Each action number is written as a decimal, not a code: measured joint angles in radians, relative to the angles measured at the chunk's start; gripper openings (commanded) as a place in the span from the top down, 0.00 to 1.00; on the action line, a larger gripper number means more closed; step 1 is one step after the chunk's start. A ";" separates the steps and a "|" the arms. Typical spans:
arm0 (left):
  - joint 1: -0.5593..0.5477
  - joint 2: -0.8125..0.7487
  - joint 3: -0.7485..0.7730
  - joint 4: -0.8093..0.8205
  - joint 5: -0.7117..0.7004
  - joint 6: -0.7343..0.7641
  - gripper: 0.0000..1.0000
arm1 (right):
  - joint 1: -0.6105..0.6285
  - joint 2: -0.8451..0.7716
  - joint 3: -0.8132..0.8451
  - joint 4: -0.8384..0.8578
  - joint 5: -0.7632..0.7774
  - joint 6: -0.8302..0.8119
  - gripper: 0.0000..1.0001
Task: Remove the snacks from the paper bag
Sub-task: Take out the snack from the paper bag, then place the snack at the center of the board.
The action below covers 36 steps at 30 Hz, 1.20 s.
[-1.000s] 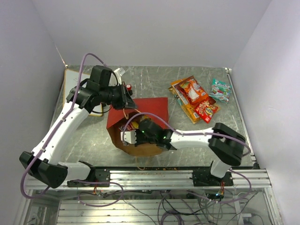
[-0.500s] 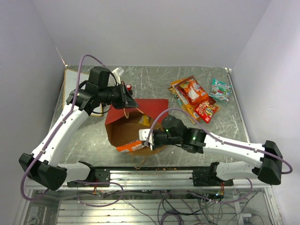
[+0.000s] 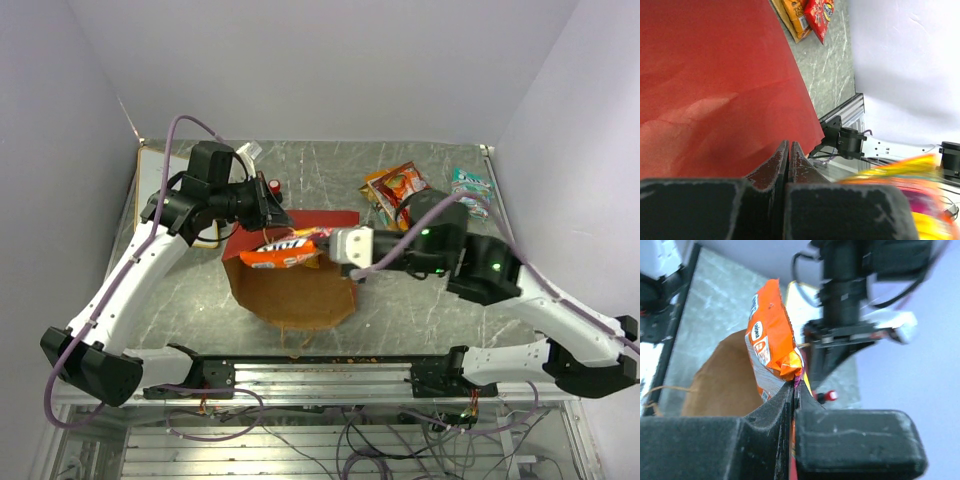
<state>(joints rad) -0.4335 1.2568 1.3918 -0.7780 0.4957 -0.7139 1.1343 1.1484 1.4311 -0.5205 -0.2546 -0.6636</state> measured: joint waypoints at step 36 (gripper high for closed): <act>0.048 0.024 -0.014 -0.072 0.031 0.023 0.93 | -0.871 0.481 -0.112 0.427 0.613 0.055 1.00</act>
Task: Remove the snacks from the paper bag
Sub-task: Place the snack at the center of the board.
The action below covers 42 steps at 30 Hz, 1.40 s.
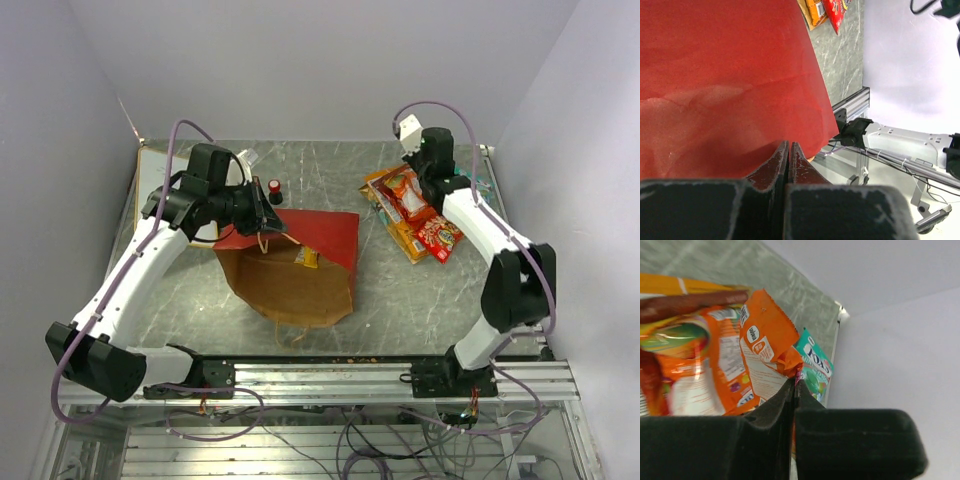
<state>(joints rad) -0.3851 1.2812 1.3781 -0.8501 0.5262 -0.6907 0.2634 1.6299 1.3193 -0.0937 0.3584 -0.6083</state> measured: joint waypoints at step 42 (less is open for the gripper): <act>0.002 0.014 -0.075 0.237 0.121 -0.187 0.93 | -0.052 -0.766 -0.515 0.068 -1.052 0.636 0.34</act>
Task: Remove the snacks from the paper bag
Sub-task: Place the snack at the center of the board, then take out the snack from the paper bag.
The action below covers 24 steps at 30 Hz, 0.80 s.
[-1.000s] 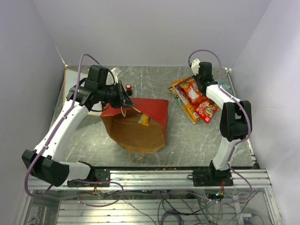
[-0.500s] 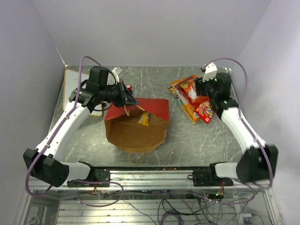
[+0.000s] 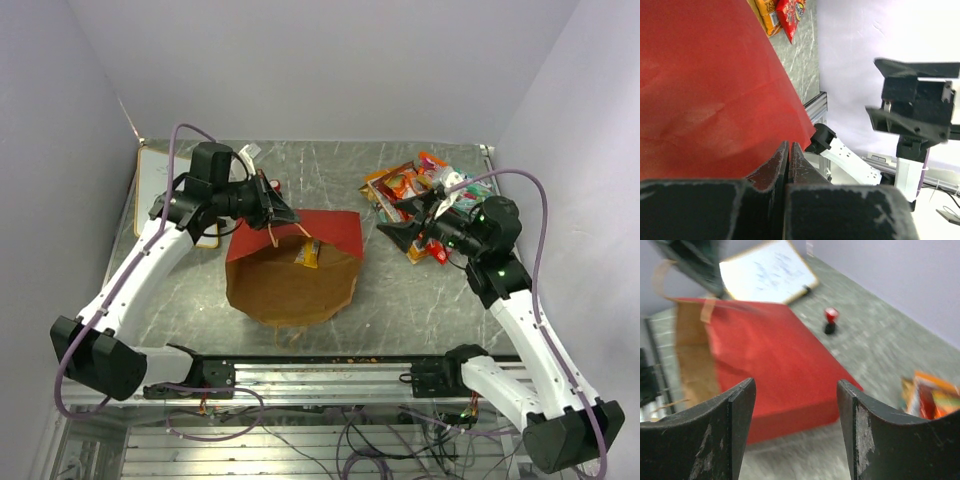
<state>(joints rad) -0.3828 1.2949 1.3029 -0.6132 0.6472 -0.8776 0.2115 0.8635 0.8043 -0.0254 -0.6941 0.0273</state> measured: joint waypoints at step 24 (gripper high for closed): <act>-0.108 -0.117 -0.056 0.127 -0.054 -0.189 0.93 | 1.054 0.357 0.108 0.048 0.531 -0.243 0.20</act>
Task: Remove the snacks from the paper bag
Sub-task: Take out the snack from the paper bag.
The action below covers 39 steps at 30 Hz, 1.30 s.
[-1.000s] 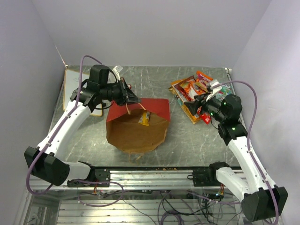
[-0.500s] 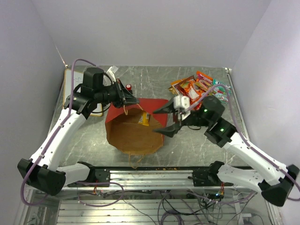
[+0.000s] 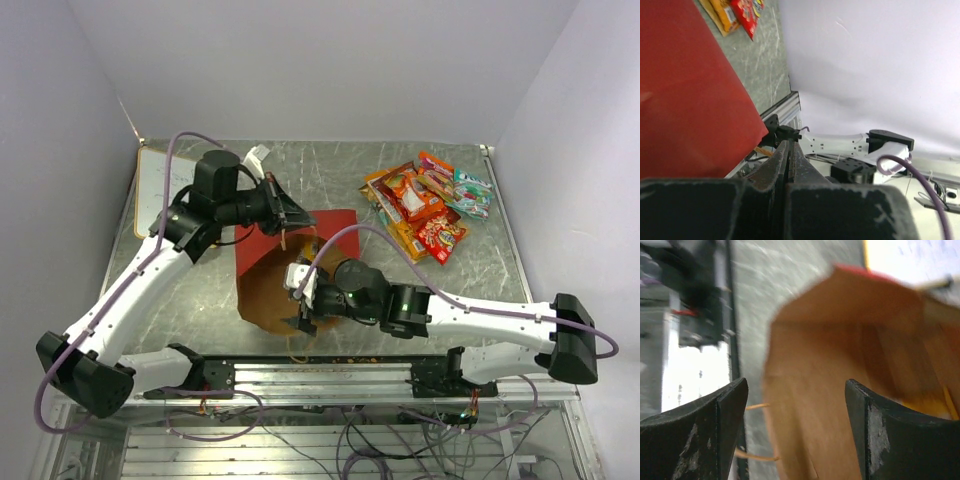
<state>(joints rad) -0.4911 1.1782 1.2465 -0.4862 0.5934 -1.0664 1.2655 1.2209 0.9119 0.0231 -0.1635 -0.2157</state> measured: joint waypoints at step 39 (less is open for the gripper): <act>-0.145 0.097 0.155 -0.079 -0.095 0.043 0.93 | -0.202 0.524 -0.283 0.826 0.678 0.168 0.12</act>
<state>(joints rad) -0.6361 1.2755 1.4017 -0.5652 0.4984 -1.0233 1.0637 1.7451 0.6285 0.8486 0.5144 -0.0479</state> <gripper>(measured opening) 0.073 0.891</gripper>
